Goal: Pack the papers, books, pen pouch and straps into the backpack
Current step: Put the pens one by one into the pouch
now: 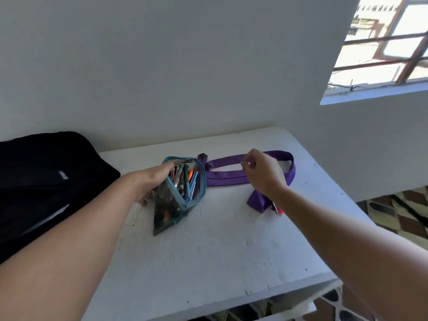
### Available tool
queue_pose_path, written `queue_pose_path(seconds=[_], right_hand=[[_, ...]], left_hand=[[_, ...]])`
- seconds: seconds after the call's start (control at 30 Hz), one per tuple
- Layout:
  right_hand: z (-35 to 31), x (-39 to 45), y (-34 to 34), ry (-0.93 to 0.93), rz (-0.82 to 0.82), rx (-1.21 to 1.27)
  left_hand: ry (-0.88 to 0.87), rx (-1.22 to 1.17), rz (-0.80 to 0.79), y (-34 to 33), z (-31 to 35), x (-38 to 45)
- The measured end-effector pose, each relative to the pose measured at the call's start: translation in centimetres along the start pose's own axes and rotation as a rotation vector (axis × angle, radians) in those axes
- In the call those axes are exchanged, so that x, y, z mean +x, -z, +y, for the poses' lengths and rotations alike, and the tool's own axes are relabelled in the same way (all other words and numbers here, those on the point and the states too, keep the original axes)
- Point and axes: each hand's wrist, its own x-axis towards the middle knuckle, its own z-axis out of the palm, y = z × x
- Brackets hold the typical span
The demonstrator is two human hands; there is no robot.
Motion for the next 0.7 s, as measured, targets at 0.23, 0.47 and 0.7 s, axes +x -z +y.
queue_pose_path(seconds=[0.23, 0.47, 0.7], right_hand=[[4.1, -1.8, 2.3, -0.318, 0.023, -0.193], [3.8, -2.2, 2.0, -0.374, -0.110, -0.180], [0.2, -2.5, 2.0, -0.266, 0.049, -0.103]], left_hand=[[-0.008, 0.027, 0.017, -0.5, 0.1, -0.4], [-0.033, 0.052, 0.026, -1.1, 0.1, -1.3], [-0.040, 0.066, 0.001, -1.0, 0.1, -1.8]])
